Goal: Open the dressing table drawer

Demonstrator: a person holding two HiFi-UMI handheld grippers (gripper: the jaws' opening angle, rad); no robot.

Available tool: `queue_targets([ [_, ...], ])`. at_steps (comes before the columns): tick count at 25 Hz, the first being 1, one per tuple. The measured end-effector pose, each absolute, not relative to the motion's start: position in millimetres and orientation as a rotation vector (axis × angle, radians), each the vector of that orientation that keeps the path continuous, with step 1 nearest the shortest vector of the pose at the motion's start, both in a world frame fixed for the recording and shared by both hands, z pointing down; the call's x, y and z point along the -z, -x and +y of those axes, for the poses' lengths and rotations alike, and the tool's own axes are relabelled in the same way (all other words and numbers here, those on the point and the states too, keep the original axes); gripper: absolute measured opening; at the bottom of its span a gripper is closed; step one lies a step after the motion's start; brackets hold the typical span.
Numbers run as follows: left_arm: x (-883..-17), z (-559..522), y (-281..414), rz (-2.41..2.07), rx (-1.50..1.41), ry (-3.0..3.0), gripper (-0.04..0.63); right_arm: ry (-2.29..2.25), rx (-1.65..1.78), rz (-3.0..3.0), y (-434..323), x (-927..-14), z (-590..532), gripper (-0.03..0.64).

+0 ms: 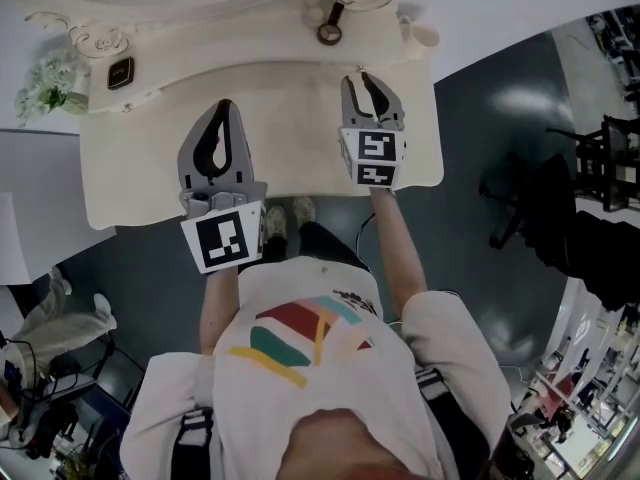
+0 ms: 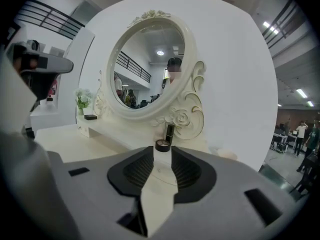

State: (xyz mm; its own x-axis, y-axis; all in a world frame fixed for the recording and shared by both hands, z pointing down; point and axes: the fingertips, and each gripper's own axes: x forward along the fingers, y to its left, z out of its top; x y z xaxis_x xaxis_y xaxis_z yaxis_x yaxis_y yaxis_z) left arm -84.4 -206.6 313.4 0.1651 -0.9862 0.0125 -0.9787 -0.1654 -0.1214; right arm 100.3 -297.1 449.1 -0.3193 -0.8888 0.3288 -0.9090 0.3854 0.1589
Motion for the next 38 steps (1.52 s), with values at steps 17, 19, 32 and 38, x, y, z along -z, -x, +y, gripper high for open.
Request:
queue_targets([
  [17, -335, -217, 81, 1.976, 0.254, 2.319, 0.006, -1.66, -0.406, -2.176, -142, -533, -342, 0.127],
  [19, -336, -217, 81, 1.98, 0.261, 2.314, 0.006, -1.661, -0.434, -2.164, -144, -541, -346, 0.133],
  [32, -333, -224, 83, 2.042, 0.202, 2.286, 0.006, -1.672, -0.56, -2.122, -146, -570, -363, 0.133],
  [38, -332, -225, 86, 2.058, 0.207, 2.269, 0.006, -1.677, -0.564, -2.104, -148, -573, -365, 0.129],
])
